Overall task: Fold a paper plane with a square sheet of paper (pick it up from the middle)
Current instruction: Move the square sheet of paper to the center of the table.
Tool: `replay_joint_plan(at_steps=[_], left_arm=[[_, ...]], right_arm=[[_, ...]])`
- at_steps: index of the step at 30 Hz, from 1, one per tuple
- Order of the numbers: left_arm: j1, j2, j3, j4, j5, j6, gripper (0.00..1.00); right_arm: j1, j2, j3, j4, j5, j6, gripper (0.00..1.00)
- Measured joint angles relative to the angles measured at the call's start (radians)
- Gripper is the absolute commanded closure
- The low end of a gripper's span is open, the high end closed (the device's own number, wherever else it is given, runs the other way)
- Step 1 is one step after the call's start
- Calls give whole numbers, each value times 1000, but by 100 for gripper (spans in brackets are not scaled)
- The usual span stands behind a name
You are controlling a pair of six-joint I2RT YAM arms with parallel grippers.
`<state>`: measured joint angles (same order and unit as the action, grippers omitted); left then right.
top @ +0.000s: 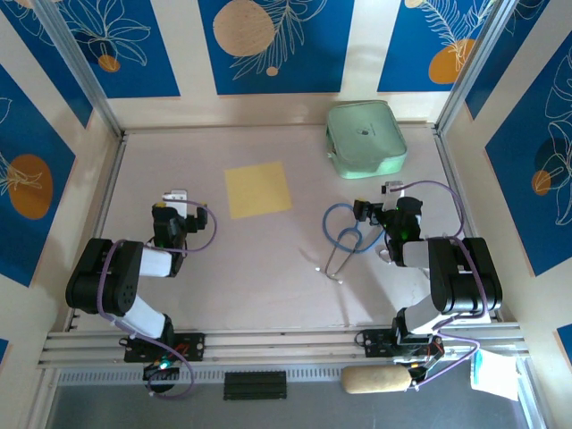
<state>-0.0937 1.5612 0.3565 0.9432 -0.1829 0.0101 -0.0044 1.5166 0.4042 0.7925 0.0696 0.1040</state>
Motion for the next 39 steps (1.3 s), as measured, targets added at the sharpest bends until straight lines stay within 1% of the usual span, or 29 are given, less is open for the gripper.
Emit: replay_joint_plan(at_steps=[9, 12, 15, 18, 20, 25, 29, 32, 35, 39], left_arm=[[0, 0, -3, 10, 0, 0, 1], [0, -37, -23, 3, -1, 0, 1], [0, -143, -28, -63, -2, -1, 1], [0, -289, -1, -188, -11, -8, 1], [0, -378, 49, -306, -19, -34, 1], [0, -532, 215, -614, -18, -192, 1], [0, -584, 248, -735, 24, -312, 1], [0, -584, 238, -796, 78, -391, 1], [1, -576, 210, -815, 144, -441, 1], [1, -547, 192, -845, 211, -478, 1]], right_arm=[[0, -2, 0, -4, 3, 0, 1], [0, -51, 8, -80, 20, 4, 1], [15, -124, 72, -208, 64, 11, 1], [46, -174, 185, -341, 112, 55, 1], [74, -198, 274, -446, 129, 111, 1], [171, -193, 517, -737, 129, 277, 1], [267, -109, 680, -890, 71, 370, 1], [349, 3, 775, -965, 12, 410, 1], [428, 149, 856, -1024, -30, 439, 1], [502, 346, 985, -1096, -79, 469, 1]])
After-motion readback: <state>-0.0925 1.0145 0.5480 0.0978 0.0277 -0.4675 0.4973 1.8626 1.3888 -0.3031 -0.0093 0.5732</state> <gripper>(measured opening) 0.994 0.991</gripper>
